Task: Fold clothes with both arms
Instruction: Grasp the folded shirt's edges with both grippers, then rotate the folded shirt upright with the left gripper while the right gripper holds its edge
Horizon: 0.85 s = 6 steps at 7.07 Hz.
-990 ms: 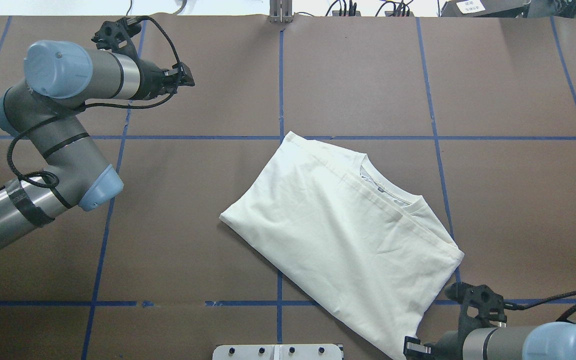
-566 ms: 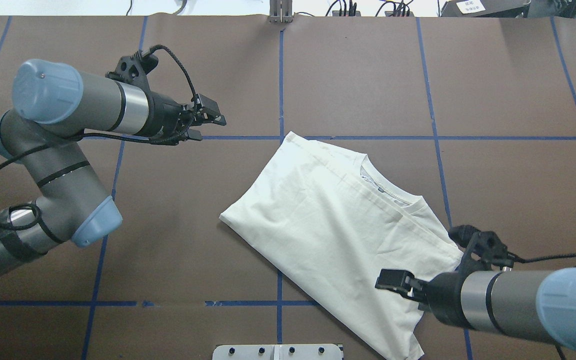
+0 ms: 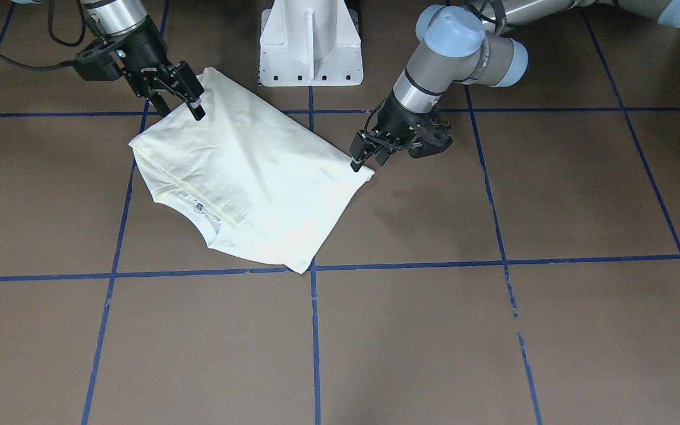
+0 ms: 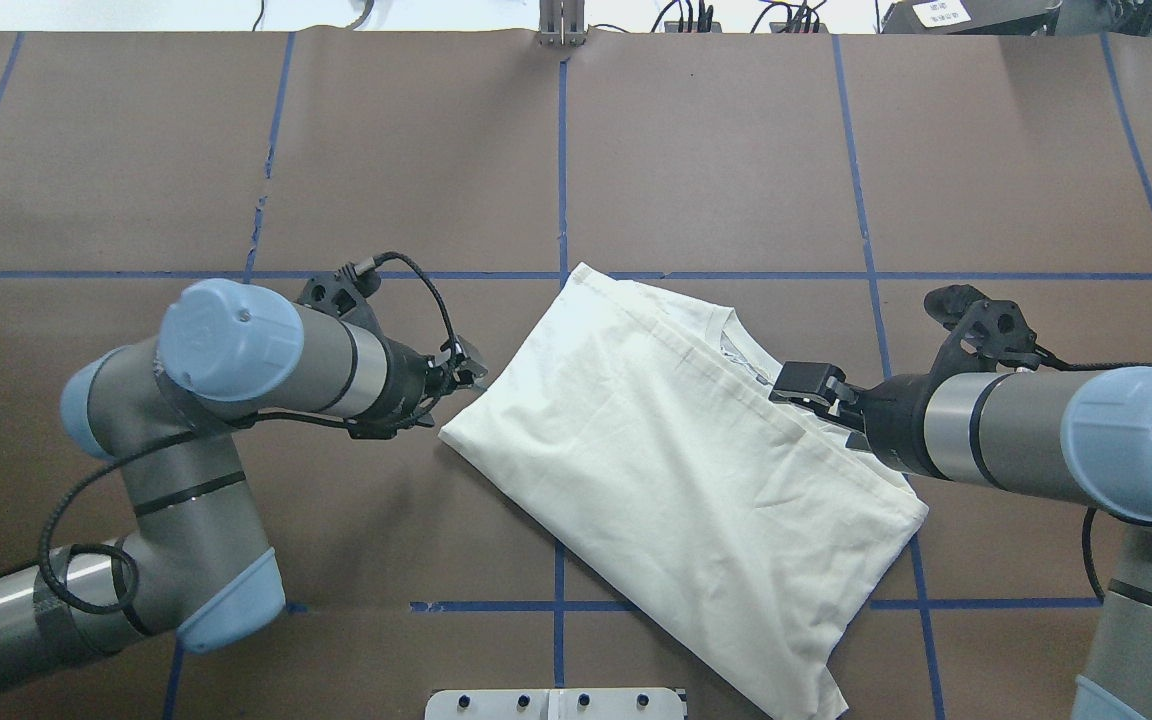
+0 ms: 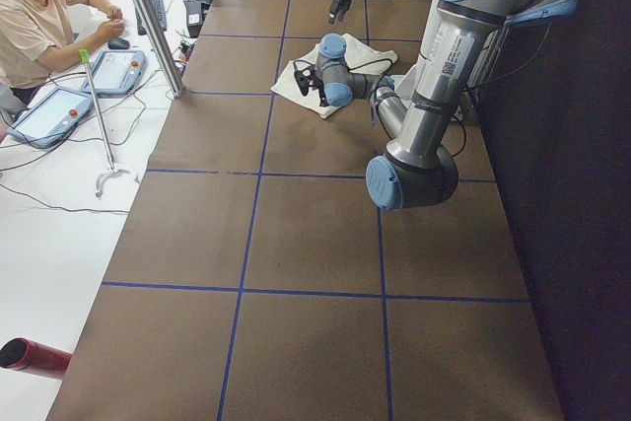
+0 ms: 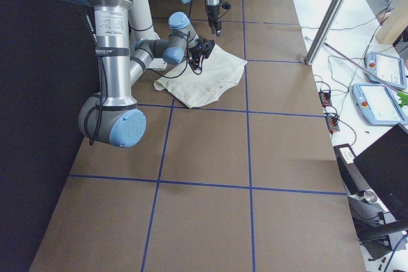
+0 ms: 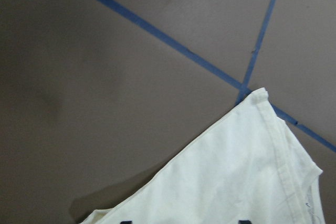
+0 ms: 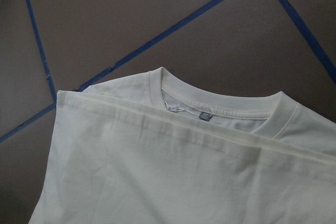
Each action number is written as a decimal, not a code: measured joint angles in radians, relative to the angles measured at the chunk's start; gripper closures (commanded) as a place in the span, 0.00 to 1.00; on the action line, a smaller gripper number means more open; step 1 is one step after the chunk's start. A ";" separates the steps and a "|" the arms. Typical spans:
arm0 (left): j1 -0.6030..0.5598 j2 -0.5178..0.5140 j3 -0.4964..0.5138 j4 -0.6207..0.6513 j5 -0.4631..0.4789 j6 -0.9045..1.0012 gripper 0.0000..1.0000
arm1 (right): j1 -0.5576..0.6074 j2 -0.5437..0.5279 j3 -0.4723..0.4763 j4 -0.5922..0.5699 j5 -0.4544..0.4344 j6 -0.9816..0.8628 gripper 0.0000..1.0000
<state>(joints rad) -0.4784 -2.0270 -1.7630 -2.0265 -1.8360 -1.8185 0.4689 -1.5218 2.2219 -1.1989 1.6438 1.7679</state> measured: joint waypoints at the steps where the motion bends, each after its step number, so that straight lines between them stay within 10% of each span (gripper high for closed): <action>1: 0.025 -0.005 0.020 0.024 0.018 -0.016 0.31 | 0.007 0.007 -0.014 0.001 -0.001 -0.005 0.00; 2: 0.034 -0.011 0.046 0.034 0.026 -0.021 0.44 | 0.009 0.013 -0.024 0.002 -0.002 -0.006 0.00; 3: 0.036 -0.018 0.070 0.036 0.029 -0.021 0.88 | 0.009 0.016 -0.029 0.002 -0.004 -0.007 0.00; 6: 0.028 -0.023 0.077 0.037 0.031 -0.016 1.00 | 0.010 0.018 -0.034 0.002 -0.008 -0.007 0.00</action>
<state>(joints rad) -0.4500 -2.0504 -1.6858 -1.9896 -1.8048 -1.8348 0.4786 -1.5042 2.1881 -1.1965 1.6357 1.7610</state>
